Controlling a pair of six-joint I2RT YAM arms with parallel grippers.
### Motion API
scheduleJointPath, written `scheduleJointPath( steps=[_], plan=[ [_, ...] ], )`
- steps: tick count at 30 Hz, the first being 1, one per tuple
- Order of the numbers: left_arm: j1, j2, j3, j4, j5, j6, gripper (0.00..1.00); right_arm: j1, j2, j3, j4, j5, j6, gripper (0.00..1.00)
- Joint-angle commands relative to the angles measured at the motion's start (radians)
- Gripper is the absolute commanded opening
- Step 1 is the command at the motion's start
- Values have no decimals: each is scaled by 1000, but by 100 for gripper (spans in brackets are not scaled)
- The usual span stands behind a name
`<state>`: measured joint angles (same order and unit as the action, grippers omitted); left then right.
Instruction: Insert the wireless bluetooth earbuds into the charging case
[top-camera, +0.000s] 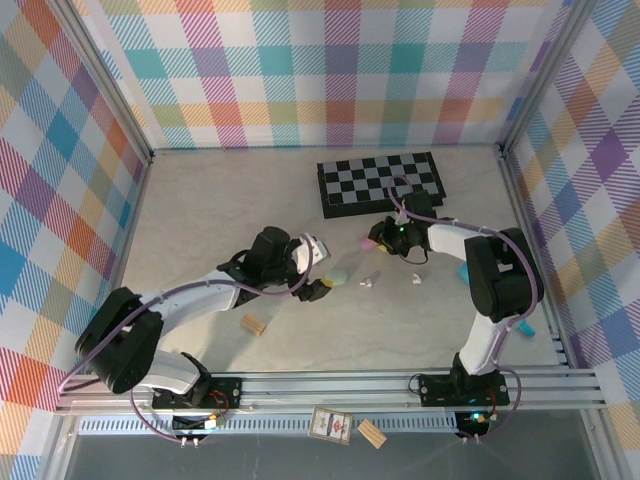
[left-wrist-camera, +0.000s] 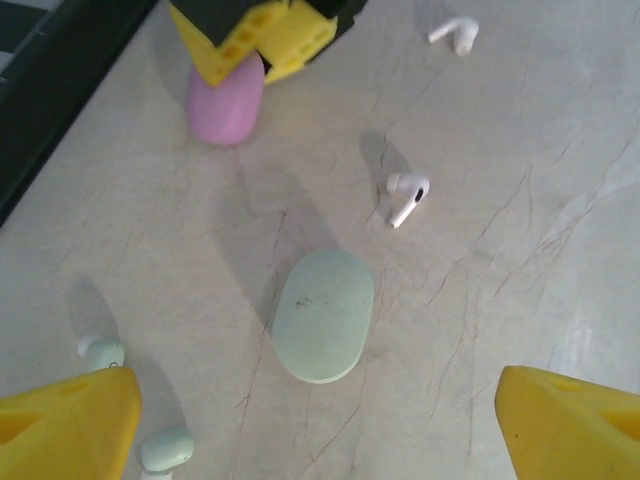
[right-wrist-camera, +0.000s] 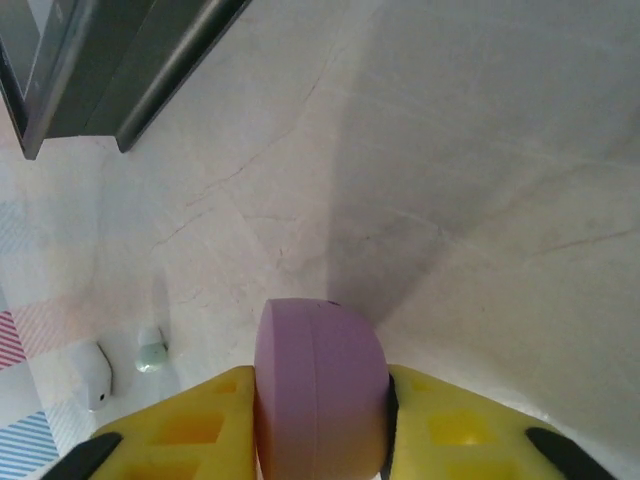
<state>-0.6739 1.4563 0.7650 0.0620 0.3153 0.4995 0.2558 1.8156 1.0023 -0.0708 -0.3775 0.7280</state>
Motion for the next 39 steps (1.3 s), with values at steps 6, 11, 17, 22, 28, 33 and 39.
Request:
scheduleJointPath(
  steps=[6,11,17,22,28,33,39],
  plan=[
    [-7,132,169,-206,-6,182,83,-18,-123,-5,-120,123,-92,69],
    [-14,218,237,-236,16,221,77,-19,-243,-67,-164,184,-109,75],
    [-44,330,326,-291,-20,250,74,-21,-372,-148,-187,188,-109,74],
    [-61,410,397,-377,-49,272,69,-21,-447,-171,-233,218,-136,75],
    [-66,449,434,-425,-44,277,55,-21,-493,-182,-265,247,-151,75],
    [-67,444,432,-431,-40,276,47,-21,-533,-192,-271,235,-143,75],
    [-67,390,386,-381,-7,262,41,-23,-622,-211,-288,168,-151,75]
  ],
)
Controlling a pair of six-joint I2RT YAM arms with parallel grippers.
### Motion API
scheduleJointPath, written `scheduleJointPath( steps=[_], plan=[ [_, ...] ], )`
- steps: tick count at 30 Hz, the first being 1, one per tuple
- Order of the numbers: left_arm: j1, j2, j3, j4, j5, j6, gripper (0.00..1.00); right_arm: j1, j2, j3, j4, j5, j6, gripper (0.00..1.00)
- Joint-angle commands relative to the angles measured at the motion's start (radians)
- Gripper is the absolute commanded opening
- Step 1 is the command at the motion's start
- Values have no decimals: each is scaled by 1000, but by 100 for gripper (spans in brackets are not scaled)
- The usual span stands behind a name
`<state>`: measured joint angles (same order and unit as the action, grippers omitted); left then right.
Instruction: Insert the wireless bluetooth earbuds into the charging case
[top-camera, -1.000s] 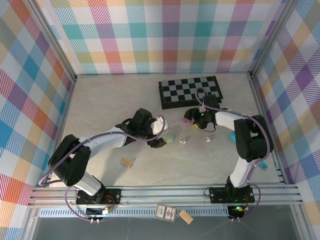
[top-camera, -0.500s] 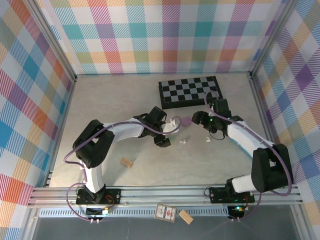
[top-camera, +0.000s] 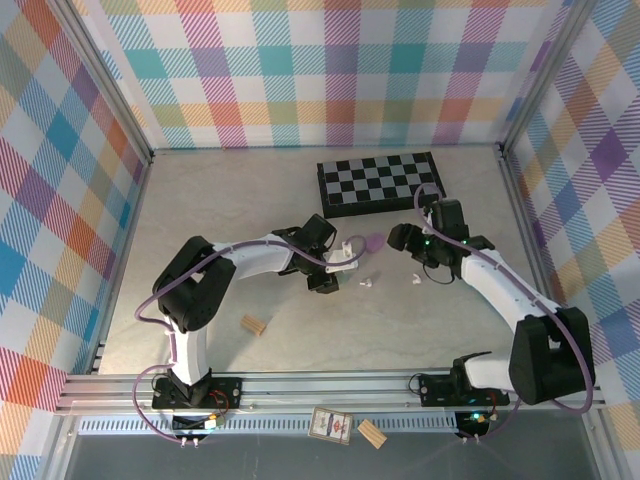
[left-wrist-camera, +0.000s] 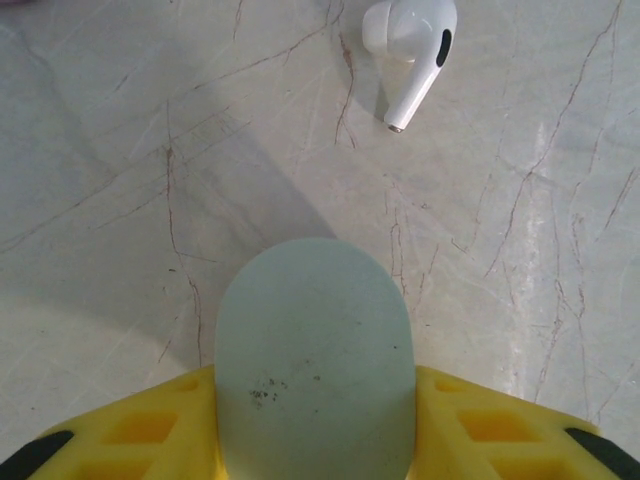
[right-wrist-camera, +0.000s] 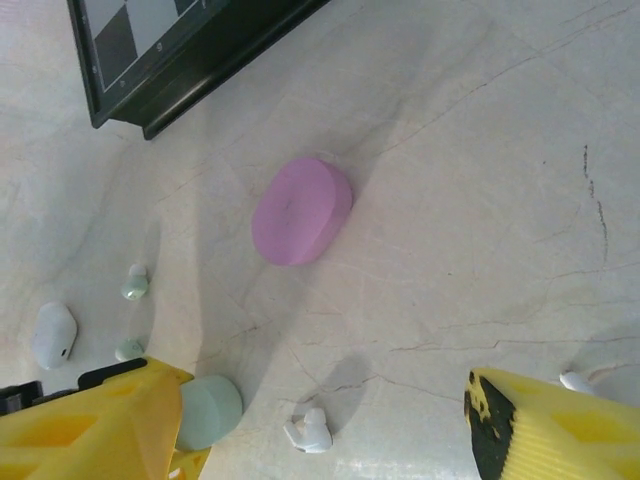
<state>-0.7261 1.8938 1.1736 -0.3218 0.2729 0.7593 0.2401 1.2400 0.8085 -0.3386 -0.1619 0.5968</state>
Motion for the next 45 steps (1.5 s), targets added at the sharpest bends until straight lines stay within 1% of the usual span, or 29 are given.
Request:
scheduleJointPath(
  steps=[1,2,6,8,13,16,18,21,23,27,32,36,39,42,45],
  plan=[
    [-15,-64,-38,23,46,-2,40,-9,-62,-22,-23,-78,-21,75],
    [-15,-84,-52,35,54,-4,40,-8,-72,-25,-23,-111,-26,75],
    [-14,-185,-132,170,95,-36,40,-12,-116,-48,-8,-279,2,75],
    [-13,-238,-173,235,122,-53,40,-13,-141,-56,-3,-334,15,74],
    [-12,-368,-260,362,189,-102,40,-12,-194,-77,61,-527,61,75],
    [-13,-428,-290,436,216,-133,40,-12,-206,-81,68,-609,51,75],
    [-13,-450,-291,455,234,-142,40,-10,-210,-80,59,-632,41,75],
    [-14,-465,-288,470,250,-145,40,-3,-214,-88,76,-660,55,74],
    [-15,-473,-286,475,257,-145,40,12,-217,-88,84,-656,71,74],
    [-15,-490,-290,487,272,-154,40,66,-210,-87,113,-609,114,73],
    [-15,-517,-301,497,284,-164,40,147,-166,-75,161,-562,152,72],
    [-15,-533,-307,488,290,-164,40,192,-113,-60,225,-548,211,65],
    [-16,-547,-317,487,293,-160,40,219,-81,-41,243,-533,224,60],
    [-16,-559,-324,478,295,-157,41,231,-65,-28,245,-522,225,52],
    [-16,-569,-330,465,295,-151,41,229,-68,-27,240,-503,227,51]
  ],
)
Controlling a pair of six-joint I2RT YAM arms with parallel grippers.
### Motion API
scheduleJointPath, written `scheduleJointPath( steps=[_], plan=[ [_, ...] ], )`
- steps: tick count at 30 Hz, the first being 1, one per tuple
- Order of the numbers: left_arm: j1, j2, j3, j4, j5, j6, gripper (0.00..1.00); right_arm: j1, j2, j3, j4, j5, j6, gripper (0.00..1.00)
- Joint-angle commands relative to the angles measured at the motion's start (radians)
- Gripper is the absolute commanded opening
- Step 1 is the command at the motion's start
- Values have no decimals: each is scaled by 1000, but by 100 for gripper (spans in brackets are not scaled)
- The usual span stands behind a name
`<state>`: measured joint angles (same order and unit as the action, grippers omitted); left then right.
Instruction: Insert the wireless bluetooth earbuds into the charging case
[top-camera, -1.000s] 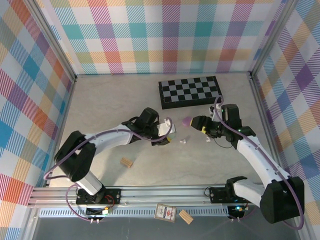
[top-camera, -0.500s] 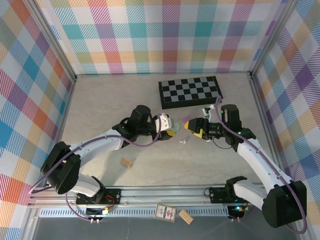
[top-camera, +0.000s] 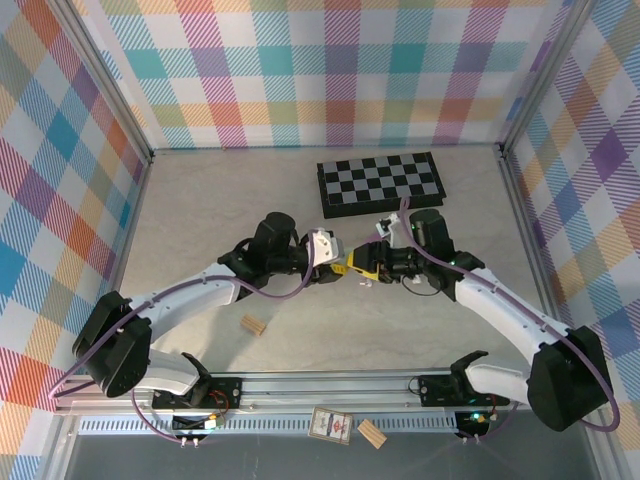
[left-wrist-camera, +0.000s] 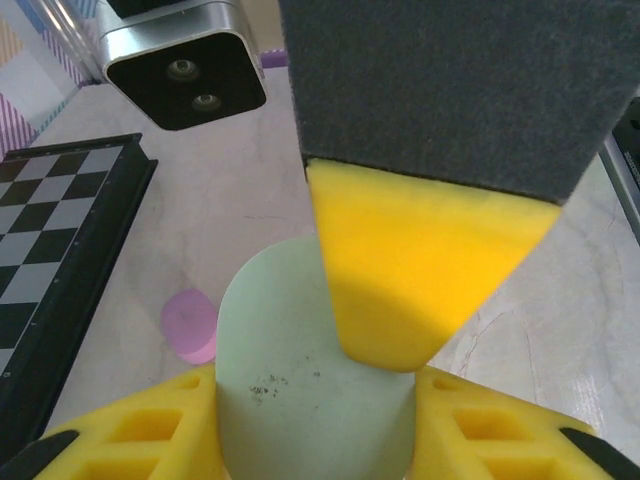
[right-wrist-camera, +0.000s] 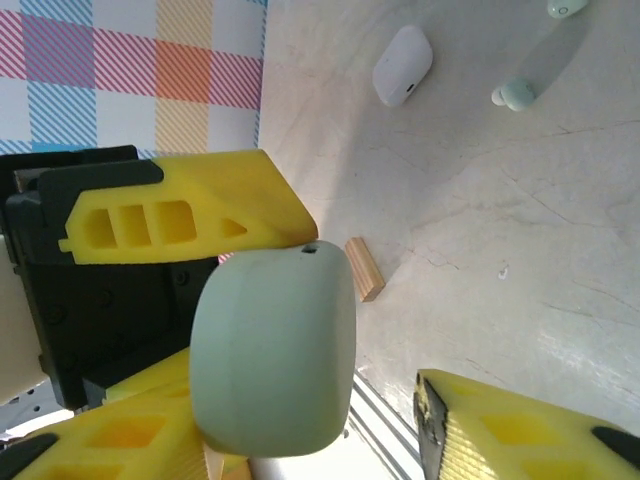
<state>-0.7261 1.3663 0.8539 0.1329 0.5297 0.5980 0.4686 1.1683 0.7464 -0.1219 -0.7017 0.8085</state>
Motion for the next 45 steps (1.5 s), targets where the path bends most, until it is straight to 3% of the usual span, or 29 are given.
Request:
scheduleJointPath(
  steps=[1,4,7,18,21,27,32,36,40,45],
  plan=[
    [-16,-44,-12,3,36,14,41,1,0,38,24,40,15,52],
    [-16,-48,-15,-8,34,19,41,0,-6,45,21,52,19,57],
    [-16,-48,-18,-7,35,22,41,1,-5,53,15,54,17,55],
    [-16,-36,-18,-6,21,25,42,0,-16,55,21,46,30,18],
    [-16,-43,-22,18,-4,-13,53,1,-35,54,24,43,25,14],
    [36,-120,-155,335,49,-203,82,-1,-90,33,191,-41,94,11],
    [79,-146,-250,622,125,-321,84,-4,-81,-1,419,-92,286,4],
    [102,-120,-299,860,130,-427,84,-3,-35,-20,667,-132,480,4],
    [140,-44,-306,1082,179,-570,83,-2,-26,-12,729,-133,532,4],
    [155,30,-287,1196,210,-618,77,16,26,-19,882,-134,673,4]
  ],
)
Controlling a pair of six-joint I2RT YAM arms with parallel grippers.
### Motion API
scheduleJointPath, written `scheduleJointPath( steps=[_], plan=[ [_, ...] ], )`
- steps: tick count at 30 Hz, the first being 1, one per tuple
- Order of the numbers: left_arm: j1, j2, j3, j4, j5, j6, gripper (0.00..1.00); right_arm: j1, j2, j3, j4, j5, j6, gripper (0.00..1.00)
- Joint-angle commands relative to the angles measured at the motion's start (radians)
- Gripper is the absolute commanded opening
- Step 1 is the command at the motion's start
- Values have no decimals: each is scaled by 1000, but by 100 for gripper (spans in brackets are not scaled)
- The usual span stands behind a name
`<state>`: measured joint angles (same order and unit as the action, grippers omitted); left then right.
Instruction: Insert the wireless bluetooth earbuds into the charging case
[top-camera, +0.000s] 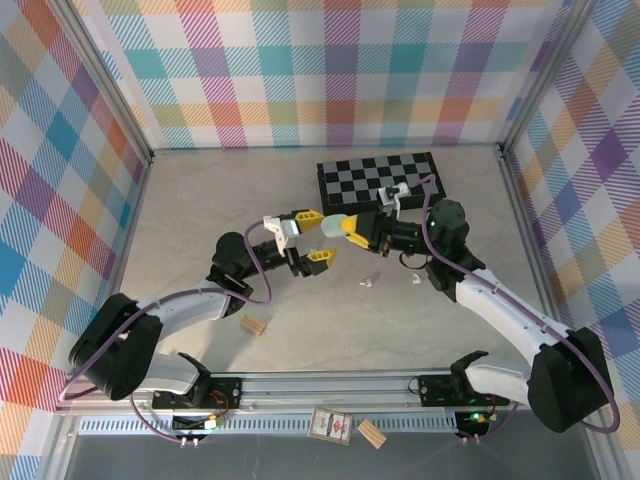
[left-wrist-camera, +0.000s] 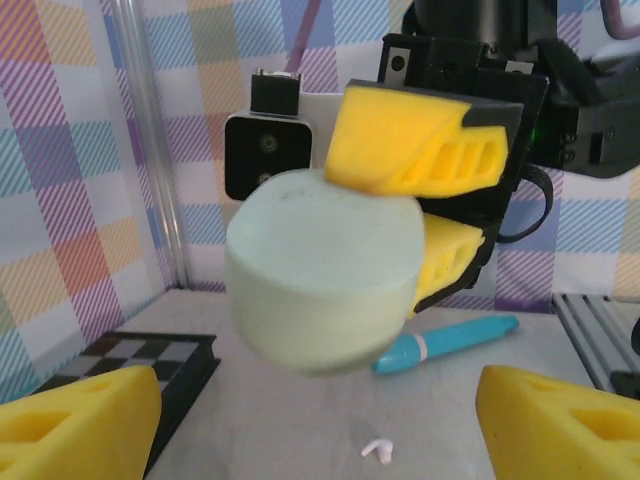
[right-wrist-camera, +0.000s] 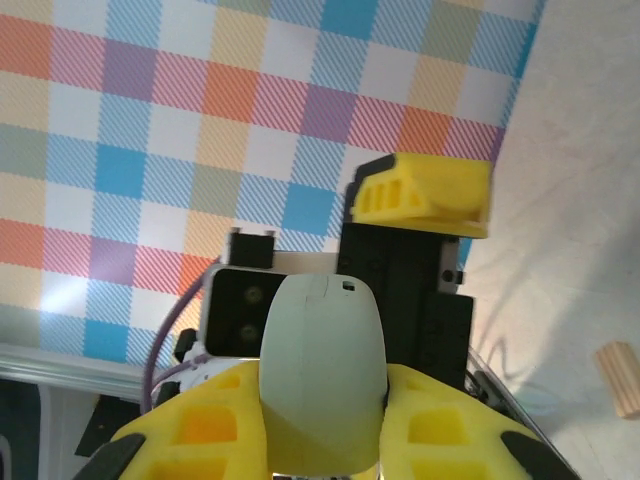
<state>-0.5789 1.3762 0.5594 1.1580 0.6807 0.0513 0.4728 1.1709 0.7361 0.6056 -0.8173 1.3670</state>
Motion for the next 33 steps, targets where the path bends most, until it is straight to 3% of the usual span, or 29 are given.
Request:
scheduleJointPath(
  steps=[1,11,19,33],
  plan=[
    [8,27,15,174,66,-70,77,21,27,-8,153,-10,119,4],
    [8,39,42,177,110,-47,73,64,60,-8,159,11,157,5],
    [8,26,31,174,109,-40,59,64,65,-7,138,20,154,4],
    [8,12,34,170,108,-37,55,64,55,-17,99,24,133,4]
  ],
)
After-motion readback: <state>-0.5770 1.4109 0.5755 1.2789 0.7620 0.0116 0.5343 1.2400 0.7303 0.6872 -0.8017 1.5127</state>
